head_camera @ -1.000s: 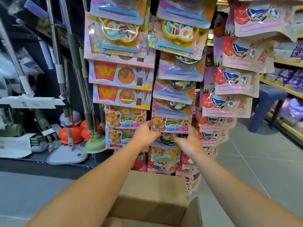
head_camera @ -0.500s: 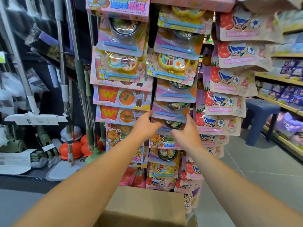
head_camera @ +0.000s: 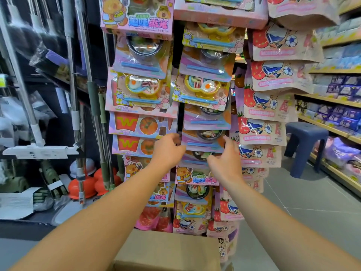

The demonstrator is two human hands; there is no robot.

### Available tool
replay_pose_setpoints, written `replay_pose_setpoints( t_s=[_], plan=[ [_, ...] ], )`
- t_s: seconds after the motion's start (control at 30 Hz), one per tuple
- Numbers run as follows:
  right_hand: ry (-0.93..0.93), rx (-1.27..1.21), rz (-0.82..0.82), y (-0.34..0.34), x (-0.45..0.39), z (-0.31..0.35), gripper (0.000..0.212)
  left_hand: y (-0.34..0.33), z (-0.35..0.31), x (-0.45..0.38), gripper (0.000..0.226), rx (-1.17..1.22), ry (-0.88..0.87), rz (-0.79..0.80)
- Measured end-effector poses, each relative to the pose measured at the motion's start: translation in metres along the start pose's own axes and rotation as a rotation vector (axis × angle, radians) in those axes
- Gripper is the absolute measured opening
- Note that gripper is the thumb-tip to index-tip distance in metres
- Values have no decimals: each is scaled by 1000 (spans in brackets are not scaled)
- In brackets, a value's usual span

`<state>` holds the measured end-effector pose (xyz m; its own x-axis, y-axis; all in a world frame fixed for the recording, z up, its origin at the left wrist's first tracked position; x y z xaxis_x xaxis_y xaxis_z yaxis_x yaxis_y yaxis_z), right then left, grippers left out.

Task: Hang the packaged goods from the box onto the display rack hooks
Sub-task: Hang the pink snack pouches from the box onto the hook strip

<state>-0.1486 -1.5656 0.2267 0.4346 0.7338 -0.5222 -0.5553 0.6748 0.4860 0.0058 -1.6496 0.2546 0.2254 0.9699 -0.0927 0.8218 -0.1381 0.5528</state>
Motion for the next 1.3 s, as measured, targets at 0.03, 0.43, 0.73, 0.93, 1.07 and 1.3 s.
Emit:
replay_pose_setpoints(
  t_s=[0.03,0.43,0.73,0.93,1.07,1.3],
  plan=[
    [15,2,-16,3,-1,4,79,3,-4,-3,53,31,-2,-5],
    [-15,-72,21,18,-22,24,85,3,-29,-11,77,322,114,257],
    [107,16,-28,28,-22,51,76,41,-42,-11,55,213,-60,-169],
    [93,-74,21,40,-43,69,84,51,-64,-14,75,223,-56,6],
    [83,-60,20,48,-48,71,81,51,-71,-14,76,294,-22,74],
    [97,-50,-17,55,-50,78,80,55,-75,-11,62,315,-15,72]
  ],
)
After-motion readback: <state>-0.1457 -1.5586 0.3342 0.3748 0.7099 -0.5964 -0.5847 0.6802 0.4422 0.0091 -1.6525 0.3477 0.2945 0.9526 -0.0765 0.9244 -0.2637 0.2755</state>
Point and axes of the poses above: each hand's wrist, its own x-axis away from the middle knuckle, its own y-axis out of the back of the hand, z = x × y, the point moved 3 cm from there along -x, towards the middle knuckle, and after that the axes turned 13 degrees about y, right-handed, at the moved point
